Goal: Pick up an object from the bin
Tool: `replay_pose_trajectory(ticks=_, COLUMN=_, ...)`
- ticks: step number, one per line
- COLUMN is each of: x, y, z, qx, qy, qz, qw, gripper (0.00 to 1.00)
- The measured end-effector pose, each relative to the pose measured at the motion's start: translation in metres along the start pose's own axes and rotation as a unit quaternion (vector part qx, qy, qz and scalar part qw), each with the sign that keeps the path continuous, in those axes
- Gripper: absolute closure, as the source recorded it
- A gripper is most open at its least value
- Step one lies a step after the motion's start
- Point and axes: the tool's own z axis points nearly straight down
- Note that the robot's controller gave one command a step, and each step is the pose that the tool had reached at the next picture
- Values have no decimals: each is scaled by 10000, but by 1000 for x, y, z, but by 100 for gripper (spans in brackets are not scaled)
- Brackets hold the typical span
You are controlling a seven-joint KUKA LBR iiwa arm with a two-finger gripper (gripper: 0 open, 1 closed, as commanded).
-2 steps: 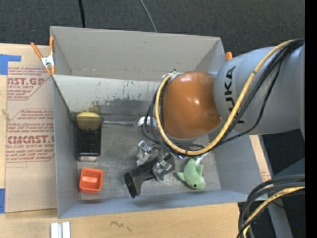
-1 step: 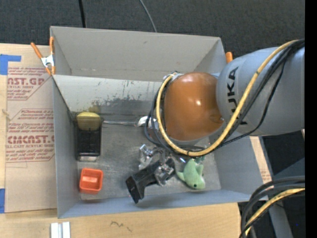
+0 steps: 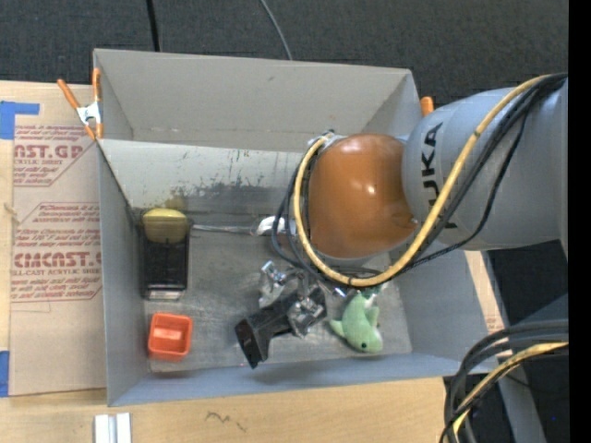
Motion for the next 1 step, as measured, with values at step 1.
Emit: replay_pose_trajectory(ticks=1, x=-13, y=17, z=61, qx=53, qy=-124, qz=393, qw=9991, gripper=100)
